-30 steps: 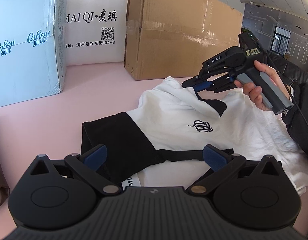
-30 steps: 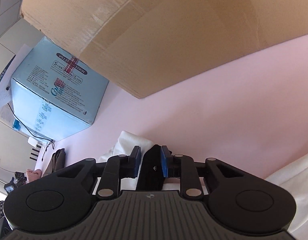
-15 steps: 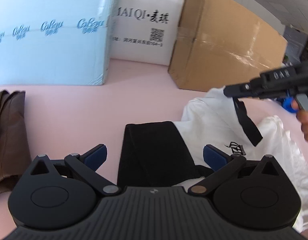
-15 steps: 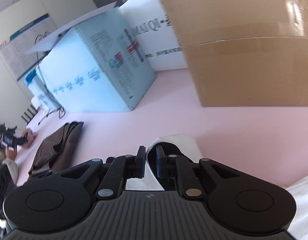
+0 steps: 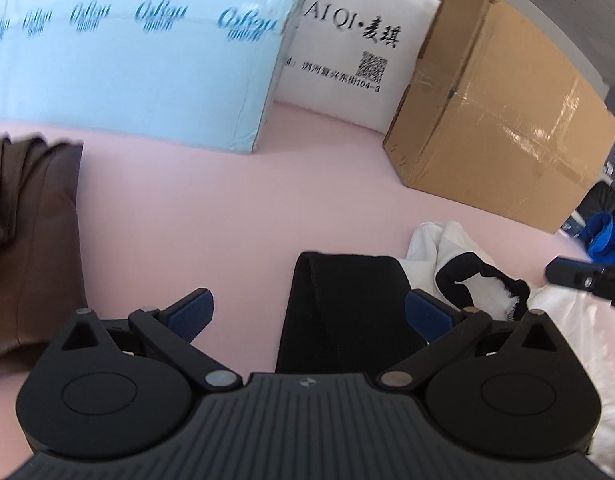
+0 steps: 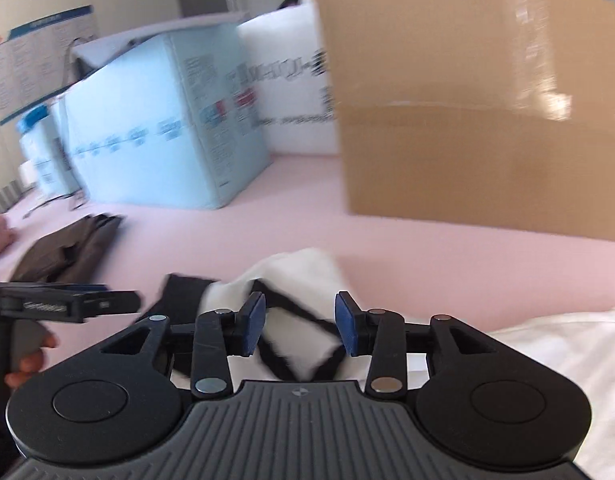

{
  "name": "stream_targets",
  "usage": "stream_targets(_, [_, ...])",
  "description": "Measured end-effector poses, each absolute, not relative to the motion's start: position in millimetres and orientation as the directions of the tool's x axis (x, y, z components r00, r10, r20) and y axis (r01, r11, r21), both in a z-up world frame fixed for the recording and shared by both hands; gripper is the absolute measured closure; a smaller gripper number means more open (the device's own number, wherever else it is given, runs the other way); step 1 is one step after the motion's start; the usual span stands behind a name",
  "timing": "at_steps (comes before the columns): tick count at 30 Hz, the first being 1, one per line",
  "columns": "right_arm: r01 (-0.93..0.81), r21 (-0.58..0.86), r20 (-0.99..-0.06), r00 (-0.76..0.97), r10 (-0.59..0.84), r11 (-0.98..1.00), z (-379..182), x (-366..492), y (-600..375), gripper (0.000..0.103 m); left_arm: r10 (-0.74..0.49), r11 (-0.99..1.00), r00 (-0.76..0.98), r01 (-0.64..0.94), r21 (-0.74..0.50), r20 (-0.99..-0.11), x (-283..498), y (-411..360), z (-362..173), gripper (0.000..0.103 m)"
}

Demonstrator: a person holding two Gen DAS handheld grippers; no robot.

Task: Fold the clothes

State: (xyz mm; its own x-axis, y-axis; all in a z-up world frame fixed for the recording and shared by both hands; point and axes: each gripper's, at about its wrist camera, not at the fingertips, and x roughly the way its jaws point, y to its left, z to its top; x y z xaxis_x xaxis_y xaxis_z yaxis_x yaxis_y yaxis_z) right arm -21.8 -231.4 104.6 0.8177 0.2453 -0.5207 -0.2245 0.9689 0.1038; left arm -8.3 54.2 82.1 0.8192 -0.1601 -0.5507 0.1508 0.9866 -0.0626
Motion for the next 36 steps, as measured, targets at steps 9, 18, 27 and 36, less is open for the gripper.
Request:
stream_targets(9, [-0.157, 0.088, -0.519, 0.836, 0.18, 0.984, 73, -31, -229, 0.06, -0.193, 0.905, 0.862, 0.341, 0.254, -0.47, 9, -54, 83, 0.0])
stream_targets(18, [-0.13, -0.024, -0.479, 0.872, 0.103, 0.991, 72, -32, -209, 0.049, -0.138, 0.878, 0.884, 0.318, 0.357, -0.447, 23, -71, 60, 0.0])
stream_targets(27, [-0.134, 0.008, -0.551, 0.826, 0.116, 0.991, 65, -26, -210, 0.049, -0.271, 0.852, 0.798, 0.46, 0.252, -0.538, 23, -49, 62, 0.0])
stream_targets(36, [-0.111, -0.098, -0.516, 0.855, 0.045, 0.989, 64, -27, -193, 0.048, -0.17, 0.833, 0.872, 0.376, 0.406, -0.46, 27, -74, 50, 0.0])
